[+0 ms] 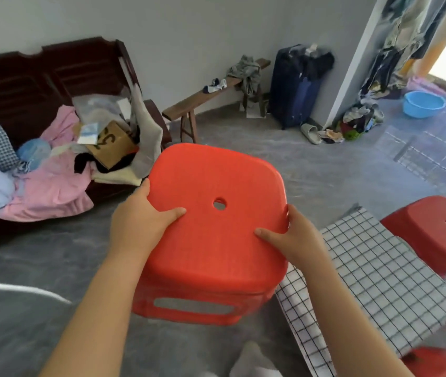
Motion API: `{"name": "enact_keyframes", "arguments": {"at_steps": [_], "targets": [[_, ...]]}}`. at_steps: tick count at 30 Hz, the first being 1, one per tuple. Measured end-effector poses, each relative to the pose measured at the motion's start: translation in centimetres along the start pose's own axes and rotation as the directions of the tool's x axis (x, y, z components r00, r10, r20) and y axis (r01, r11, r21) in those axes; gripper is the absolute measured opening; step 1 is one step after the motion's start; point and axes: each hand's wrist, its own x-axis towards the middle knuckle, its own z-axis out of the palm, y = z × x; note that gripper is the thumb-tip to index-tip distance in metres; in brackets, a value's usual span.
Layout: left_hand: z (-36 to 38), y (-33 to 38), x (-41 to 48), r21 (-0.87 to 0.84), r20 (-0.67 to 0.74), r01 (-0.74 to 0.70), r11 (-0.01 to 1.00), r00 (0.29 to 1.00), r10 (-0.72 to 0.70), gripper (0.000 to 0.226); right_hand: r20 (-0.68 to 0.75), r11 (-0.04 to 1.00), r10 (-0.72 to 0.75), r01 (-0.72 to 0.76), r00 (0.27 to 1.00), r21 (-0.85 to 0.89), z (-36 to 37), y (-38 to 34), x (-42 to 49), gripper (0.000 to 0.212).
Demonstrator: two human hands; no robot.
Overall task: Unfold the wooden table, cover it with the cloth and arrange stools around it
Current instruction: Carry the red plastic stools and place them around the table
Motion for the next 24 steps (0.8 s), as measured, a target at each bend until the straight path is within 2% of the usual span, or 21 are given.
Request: {"name": "enact_keyframes", "arguments": {"at_steps": [8, 15, 21, 24], "targets": [[5.2, 7.4, 11.9, -0.018, 0.039, -0.14, 0.99, 0.989, 0.141, 0.091, -0.101, 0.996, 0.046, -0.037, 0.994, 0.086, -3.9, 0.5, 11.1, 0.071], [14.7, 11.0, 25.7, -0.025, 0.209, -0.257, 0.966, 0.944, 0.256, 0.095, -0.205, 0.97, 0.19, -0.151, 0.96, 0.192, -4.6, 3.1, 21.3, 0.082], [25.3, 13.7, 38.1, -0.053, 0.45, -0.322, 0.945, 0.837, 0.311, 0.095, -0.22, 0.889, 0.39, -0.303, 0.894, 0.344, -4.0, 5.9, 31.4, 0.079], [31.3, 14.1, 42.8, -0.102, 0.608, -0.299, 0.949, 0.736, 0.298, 0.095, -0.172, 0.787, 0.511, -0.379, 0.842, 0.486, -3.2, 8.4, 35.7, 0.077]]}}
